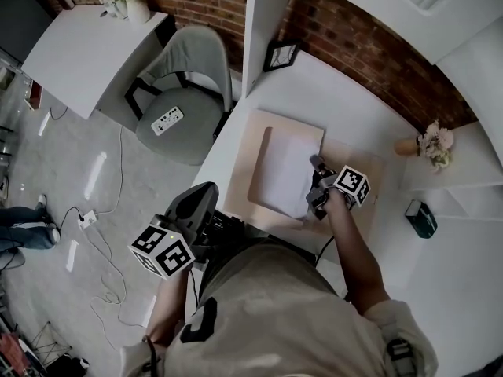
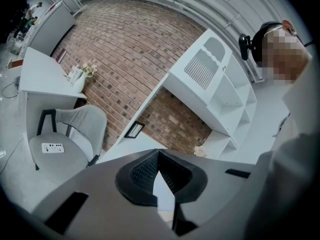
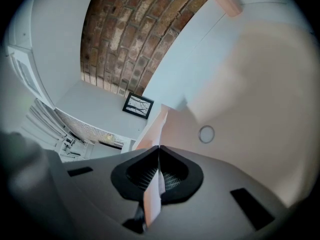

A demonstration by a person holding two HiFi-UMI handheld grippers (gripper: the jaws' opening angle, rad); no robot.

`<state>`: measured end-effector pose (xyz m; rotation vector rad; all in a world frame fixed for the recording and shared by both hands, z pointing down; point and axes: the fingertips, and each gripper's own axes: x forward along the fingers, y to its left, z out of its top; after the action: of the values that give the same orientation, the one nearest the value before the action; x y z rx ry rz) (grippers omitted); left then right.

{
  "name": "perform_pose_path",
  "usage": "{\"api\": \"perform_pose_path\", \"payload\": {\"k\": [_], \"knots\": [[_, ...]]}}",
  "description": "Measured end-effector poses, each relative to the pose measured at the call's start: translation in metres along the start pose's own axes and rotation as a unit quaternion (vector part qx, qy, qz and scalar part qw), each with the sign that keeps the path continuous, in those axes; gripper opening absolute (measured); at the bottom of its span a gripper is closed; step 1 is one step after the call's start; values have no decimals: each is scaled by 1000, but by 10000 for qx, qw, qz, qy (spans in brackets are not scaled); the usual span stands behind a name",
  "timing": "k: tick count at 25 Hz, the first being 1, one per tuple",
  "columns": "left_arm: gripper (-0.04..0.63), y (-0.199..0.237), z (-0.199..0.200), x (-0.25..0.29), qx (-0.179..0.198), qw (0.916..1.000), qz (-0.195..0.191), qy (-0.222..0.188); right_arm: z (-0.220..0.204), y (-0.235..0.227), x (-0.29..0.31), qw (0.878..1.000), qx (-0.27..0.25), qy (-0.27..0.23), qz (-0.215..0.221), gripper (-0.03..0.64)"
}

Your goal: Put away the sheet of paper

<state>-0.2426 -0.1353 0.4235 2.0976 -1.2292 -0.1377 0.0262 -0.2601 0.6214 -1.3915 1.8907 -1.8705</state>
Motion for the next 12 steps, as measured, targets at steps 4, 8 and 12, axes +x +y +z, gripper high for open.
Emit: {"api": "perform_pose_path", "payload": {"k": [4, 8, 12], "knots": [[17, -1, -1, -1, -7, 10000, 12, 20, -3, 3, 3, 10000, 15, 18, 60, 26], [17, 0, -3, -3, -15, 10000, 54, 50, -7, 7, 8, 9998, 55, 72, 176, 27], [17, 0, -6, -5, -9, 10000, 75, 64, -11, 12, 13, 9992, 74, 82, 375, 28]]}}
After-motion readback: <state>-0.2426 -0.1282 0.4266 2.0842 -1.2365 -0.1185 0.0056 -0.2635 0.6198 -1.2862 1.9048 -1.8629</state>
